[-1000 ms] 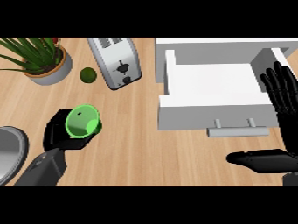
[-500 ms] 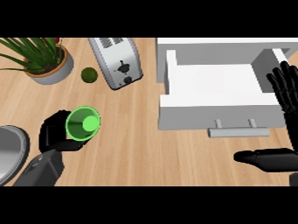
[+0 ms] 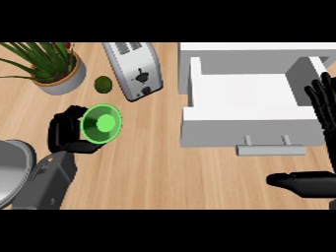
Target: Pick up the cup, place it into the drawer and close the drawer
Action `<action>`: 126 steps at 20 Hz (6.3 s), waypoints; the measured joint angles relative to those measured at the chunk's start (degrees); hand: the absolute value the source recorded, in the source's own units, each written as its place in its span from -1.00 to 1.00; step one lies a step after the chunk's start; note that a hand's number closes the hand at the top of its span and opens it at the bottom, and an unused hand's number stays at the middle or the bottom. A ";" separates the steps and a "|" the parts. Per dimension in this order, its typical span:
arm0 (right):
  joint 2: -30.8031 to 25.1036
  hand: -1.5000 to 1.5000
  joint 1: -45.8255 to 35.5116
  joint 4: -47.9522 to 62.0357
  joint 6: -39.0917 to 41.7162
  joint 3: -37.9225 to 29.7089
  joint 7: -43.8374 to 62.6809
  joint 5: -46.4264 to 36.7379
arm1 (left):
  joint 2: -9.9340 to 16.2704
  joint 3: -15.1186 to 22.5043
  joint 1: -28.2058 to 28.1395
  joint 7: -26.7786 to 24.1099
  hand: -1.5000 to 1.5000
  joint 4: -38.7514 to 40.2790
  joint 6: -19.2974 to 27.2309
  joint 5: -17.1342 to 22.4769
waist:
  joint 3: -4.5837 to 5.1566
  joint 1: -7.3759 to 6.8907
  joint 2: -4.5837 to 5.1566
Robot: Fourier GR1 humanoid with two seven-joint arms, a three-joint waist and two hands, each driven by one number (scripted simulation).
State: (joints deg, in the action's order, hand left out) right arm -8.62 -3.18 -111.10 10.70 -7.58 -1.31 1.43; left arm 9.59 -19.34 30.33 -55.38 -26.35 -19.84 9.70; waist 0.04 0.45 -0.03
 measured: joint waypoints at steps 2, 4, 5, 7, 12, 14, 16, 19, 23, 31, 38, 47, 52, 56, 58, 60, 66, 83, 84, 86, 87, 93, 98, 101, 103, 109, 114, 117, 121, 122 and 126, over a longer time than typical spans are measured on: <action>-0.52 -1.00 -0.29 1.10 0.30 -0.98 -0.68 0.38 | -0.91 1.21 0.89 1.06 1.00 -3.00 0.19 -0.07 | -0.04 -0.30 -0.08; -0.82 -1.00 0.02 0.29 0.44 -1.30 0.27 0.78 | -1.13 2.29 1.90 2.75 1.00 -6.70 0.89 -0.13 | -0.06 -0.50 -0.21; -0.81 -1.00 -0.16 0.38 0.24 -1.27 0.42 0.48 | -1.82 3.12 2.36 3.73 1.00 -8.73 1.66 -0.35 | -0.08 -0.63 -0.26; -1.10 -1.00 0.16 0.02 0.36 -1.65 0.88 0.67 | -3.31 4.51 3.66 6.92 1.00 -13.37 3.74 -0.39 | -0.10 -0.86 -0.40; -0.77 -1.00 -0.17 1.59 0.19 -1.73 -0.51 0.11 | -6.34 7.99 6.33 16.42 1.00 -24.93 8.13 -0.40 | -0.10 -1.01 -0.38; -1.72 -1.00 -0.35 2.55 1.13 -3.07 -1.40 1.16 | -6.85 9.12 7.96 20.59 1.00 -28.25 9.54 -0.39 | -0.10 -0.86 -0.31; -1.55 -1.00 0.00 2.39 1.20 -2.91 -1.34 1.08 | -7.55 10.75 9.51 23.93 1.00 -30.57 11.52 -0.72 | -0.09 -0.64 -0.25; -1.47 -1.00 0.51 1.85 1.35 -2.97 -1.29 1.22 | -8.60 12.99 13.11 28.87 1.00 -33.07 15.20 -1.34 | -0.08 -0.37 -0.18; -2.31 -1.00 -1.35 1.66 1.50 -3.72 0.40 2.12 | -9.21 16.50 18.89 32.13 1.00 -31.07 20.70 -1.49 | -0.07 0.15 -0.02; -2.15 -1.00 -2.39 4.32 1.84 -3.97 -1.57 1.94 | -9.54 21.57 30.88 38.29 1.00 -23.25 30.33 2.88 | -0.07 0.83 0.20; -1.04 -1.00 -0.41 1.47 1.93 -2.30 -1.35 1.30 | -9.58 26.10 38.52 37.50 1.00 -11.26 35.00 9.26 | -0.06 1.87 0.39; -1.76 -1.00 -2.30 3.49 2.80 -2.84 -1.61 2.05 | -9.60 37.60 41.33 34.73 1.00 -3.69 39.49 18.54 | -0.09 3.16 0.65; -2.43 -1.00 -3.23 4.35 3.26 -3.36 -1.80 2.34 | -9.59 42.95 42.93 36.43 1.00 0.10 41.10 20.49 | -0.11 3.52 0.84; -2.42 -1.00 -3.71 4.28 3.43 -3.14 -1.31 2.60 | -9.59 47.95 42.60 37.83 -1.00 1.12 41.77 21.63 | -0.11 3.95 0.91; -2.56 -1.00 -4.60 4.10 3.45 -3.12 -0.76 2.92 | -9.58 50.31 42.73 38.77 -1.00 1.66 42.61 21.97 | -0.12 4.33 1.01; -2.51 -1.00 -4.69 4.76 3.62 -3.03 -1.53 2.72 | -9.59 52.92 42.98 40.32 -1.00 1.51 43.73 22.16 | -0.12 4.50 1.04; -2.90 -1.00 -5.15 3.66 4.12 -3.48 -0.57 4.08 | -9.59 56.93 42.19 39.39 -1.00 1.33 46.89 23.38 | -0.10 4.68 1.10; -8.59 1.00 -0.25 -3.83 14.34 -1.37 3.07 7.77 | -7.76 51.30 41.94 33.91 -1.00 -6.54 48.56 29.21 | -0.03 0.59 0.02; -8.84 1.00 0.05 -4.89 14.22 -0.76 3.80 6.49 | -7.03 50.78 41.52 34.44 -1.00 -7.77 48.53 29.34 | -0.02 0.25 -0.08; -9.21 1.00 1.58 -5.96 14.35 0.06 3.14 3.21 | -4.89 49.71 40.79 35.77 -1.00 -9.73 47.71 29.60 | -0.02 -0.17 -0.19; -9.34 1.00 1.52 -5.88 14.15 0.41 3.09 1.68 | -4.06 49.67 39.92 36.53 -1.00 -11.30 47.93 29.33 | -0.02 -0.46 -0.25; -8.01 1.00 1.82 -4.07 11.06 4.21 2.03 -9.29 | 1.87 47.89 33.60 39.46 -1.00 -20.10 46.78 28.91 | -0.02 -1.32 -0.28; -6.42 1.00 -1.43 0.61 7.06 8.28 1.21 -18.57 | 6.97 46.48 26.07 41.17 -1.00 -29.22 45.94 28.90 | -0.02 -2.00 -0.27; -6.52 1.00 -3.47 4.61 5.24 11.39 -0.43 -24.91 | 9.43 45.76 21.41 41.43 -1.00 -33.77 45.06 28.99 | -0.02 -2.26 -0.21; -7.04 1.00 -4.88 7.95 4.01 13.52 -1.60 -29.52 | 11.55 44.83 19.66 42.04 -1.00 -35.96 43.92 29.33 | -0.02 -2.46 -0.14; -9.13 1.00 -9.15 17.54 -1.41 17.85 -4.77 -42.63 | 16.68 42.53 11.92 42.60 -1.00 -43.37 41.06 30.59 | 0.32 -2.99 -0.45; -6.80 1.00 -15.55 33.86 -7.77 20.59 -8.42 -50.49 | 19.80 40.57 6.10 42.39 -1.00 -48.27 38.85 31.14 | 0.03 -3.27 0.10; -4.69 1.00 -21.07 45.19 -11.48 19.68 -10.53 -52.55 | 21.15 39.17 2.70 41.75 -1.00 -50.01 37.17 31.35 | -0.04 -3.29 0.33; -3.44 1.00 -28.26 58.45 -15.54 16.77 -16.11 -52.68 | 22.80 36.90 -1.07 40.52 -1.00 -50.77 34.09 31.18 | 0.03 -2.94 0.27; -3.39 1.00 -30.29 61.67 -15.88 15.94 -17.53 -52.43 | 23.20 36.52 -1.38 41.16 -1.00 -51.69 34.20 31.16 | 0.04 -3.06 0.25; -2.91 1.00 -38.59 73.91 -17.00 12.95 -19.74 -52.41 | 23.56 35.14 -2.95 41.09 -1.00 -52.54 32.71 31.21 | 0.03 -3.50 0.54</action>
State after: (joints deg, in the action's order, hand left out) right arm -11.53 -41.78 -37.19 -6.31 5.38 -21.05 -50.98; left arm 33.15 15.81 27.38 -14.29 -78.89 12.87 40.91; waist 0.06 -3.05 0.51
